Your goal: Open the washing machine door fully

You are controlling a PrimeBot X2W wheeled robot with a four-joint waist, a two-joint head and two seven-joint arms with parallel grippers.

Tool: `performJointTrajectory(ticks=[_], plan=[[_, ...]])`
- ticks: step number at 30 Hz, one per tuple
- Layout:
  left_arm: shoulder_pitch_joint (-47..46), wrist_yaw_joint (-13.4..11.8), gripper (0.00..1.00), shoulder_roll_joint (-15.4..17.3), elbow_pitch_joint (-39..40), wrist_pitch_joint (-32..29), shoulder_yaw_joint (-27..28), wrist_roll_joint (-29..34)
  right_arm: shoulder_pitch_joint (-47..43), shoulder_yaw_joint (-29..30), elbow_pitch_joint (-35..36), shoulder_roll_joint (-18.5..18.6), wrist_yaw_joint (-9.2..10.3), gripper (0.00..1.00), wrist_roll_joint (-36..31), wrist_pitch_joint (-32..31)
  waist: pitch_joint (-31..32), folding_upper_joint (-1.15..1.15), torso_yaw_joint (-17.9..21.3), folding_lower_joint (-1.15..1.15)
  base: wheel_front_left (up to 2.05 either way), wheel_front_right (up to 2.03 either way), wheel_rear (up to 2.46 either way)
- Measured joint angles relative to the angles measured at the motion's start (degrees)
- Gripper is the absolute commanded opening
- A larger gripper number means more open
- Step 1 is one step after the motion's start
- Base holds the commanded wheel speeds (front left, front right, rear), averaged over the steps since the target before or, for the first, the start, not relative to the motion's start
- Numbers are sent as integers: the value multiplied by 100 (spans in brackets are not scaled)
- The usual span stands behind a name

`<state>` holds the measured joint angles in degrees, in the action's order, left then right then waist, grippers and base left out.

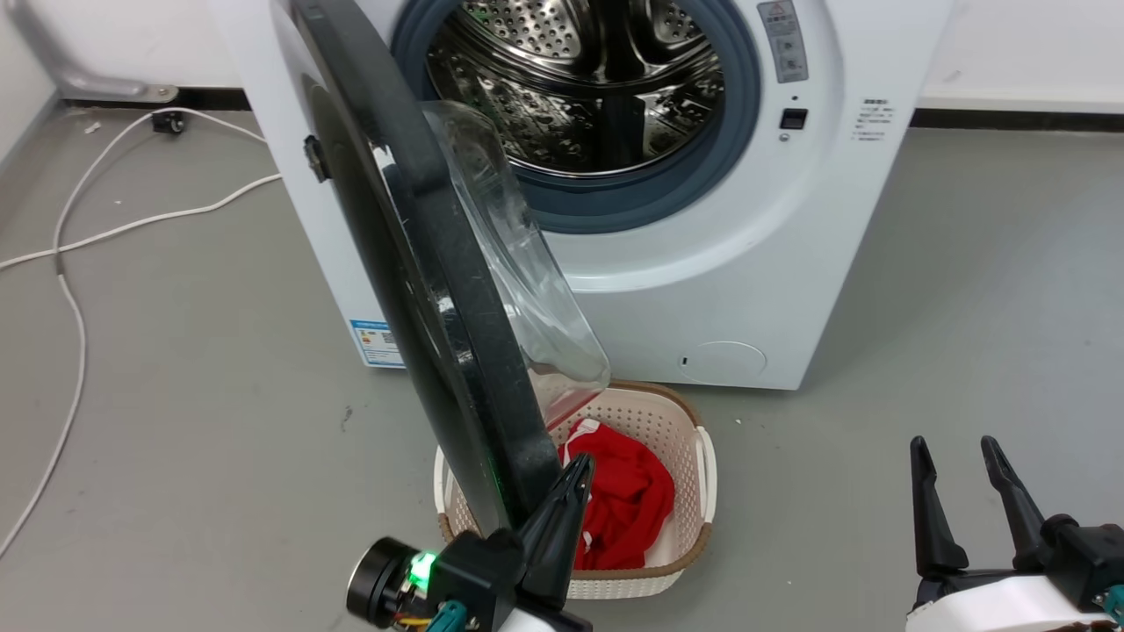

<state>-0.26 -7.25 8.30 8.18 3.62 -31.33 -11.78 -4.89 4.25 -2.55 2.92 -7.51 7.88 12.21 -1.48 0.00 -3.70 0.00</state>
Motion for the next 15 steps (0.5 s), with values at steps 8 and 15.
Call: performJointTrajectory(ticks=[8, 15], plan=[[375, -137, 0, 119, 304, -67, 7, -21, -58, 45, 158, 1, 0, 100, -38, -108, 31, 0, -429, 0, 0, 0, 0], [504, -245, 0, 220, 330, -31, 59, -45, -66, 47, 283, 0, 0, 100, -83, -180, 11, 0, -867, 0, 0, 0, 0]])
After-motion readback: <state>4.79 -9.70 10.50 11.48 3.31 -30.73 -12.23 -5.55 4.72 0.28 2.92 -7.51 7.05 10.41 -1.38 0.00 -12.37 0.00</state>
